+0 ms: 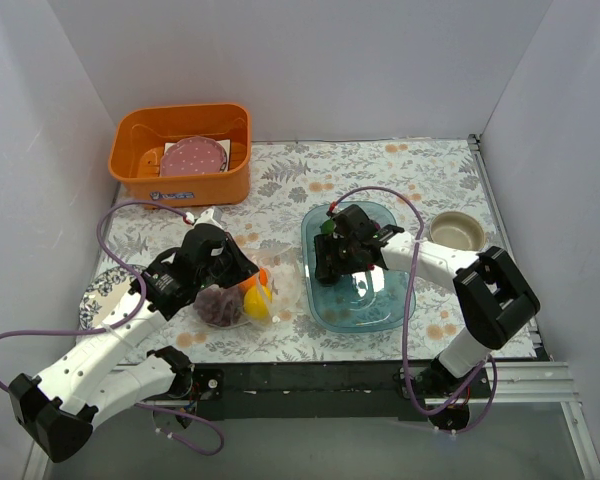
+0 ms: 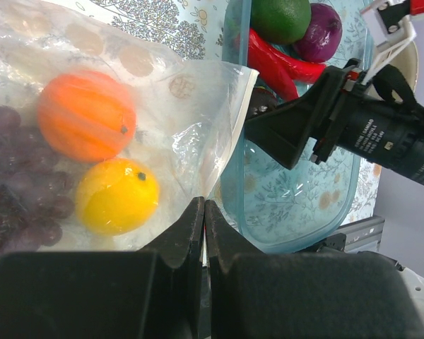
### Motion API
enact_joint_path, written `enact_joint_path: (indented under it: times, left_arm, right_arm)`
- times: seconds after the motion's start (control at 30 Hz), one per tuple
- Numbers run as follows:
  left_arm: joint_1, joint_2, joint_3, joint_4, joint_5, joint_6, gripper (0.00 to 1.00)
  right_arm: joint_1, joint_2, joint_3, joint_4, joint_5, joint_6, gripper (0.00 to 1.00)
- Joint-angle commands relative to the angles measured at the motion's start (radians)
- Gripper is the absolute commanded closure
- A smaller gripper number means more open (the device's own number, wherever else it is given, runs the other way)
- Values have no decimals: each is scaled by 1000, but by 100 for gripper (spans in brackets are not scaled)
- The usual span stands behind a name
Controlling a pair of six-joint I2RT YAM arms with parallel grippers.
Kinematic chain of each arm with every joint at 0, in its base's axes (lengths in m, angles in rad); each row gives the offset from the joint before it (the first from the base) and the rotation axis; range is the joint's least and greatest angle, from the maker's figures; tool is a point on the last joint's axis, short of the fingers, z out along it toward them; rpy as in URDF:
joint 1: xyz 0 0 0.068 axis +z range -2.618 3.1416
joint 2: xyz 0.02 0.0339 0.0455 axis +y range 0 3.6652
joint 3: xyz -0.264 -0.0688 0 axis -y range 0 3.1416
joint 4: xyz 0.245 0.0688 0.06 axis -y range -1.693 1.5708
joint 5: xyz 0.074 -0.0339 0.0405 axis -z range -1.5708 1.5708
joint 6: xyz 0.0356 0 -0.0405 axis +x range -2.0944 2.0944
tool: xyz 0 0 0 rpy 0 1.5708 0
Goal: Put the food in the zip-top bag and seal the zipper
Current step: Pick up the fake fruit from the bin.
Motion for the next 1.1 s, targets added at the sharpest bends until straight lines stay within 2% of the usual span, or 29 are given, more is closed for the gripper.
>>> enact_joint_path:
  times: [0.0, 0.2, 0.3, 0.37, 0.43, 1.07]
  left_arm:
    - [-3, -25, -7, -3, -2, 7, 100]
    - [-1, -23, -8, -4, -2, 11, 100]
    - [-1, -19, -3, -6, -2, 15, 100]
    - [-1, -17, 0, -3, -2, 15, 100]
    - [-3, -17, 0, 0, -1, 16, 100]
    - [-3, 15, 19, 19, 9, 25, 100]
  right_arm:
    - [-2, 3, 14, 36, 1, -17, 16]
    - [-2, 4, 16, 40, 6, -23, 22]
    - [-2, 1, 10, 48, -6, -25, 30]
    - [-2, -8, -3, 63, -15, -25, 41]
    - [-2, -15, -10, 63, -20, -21, 47]
    - [-1, -224, -3, -12, -8, 20, 54]
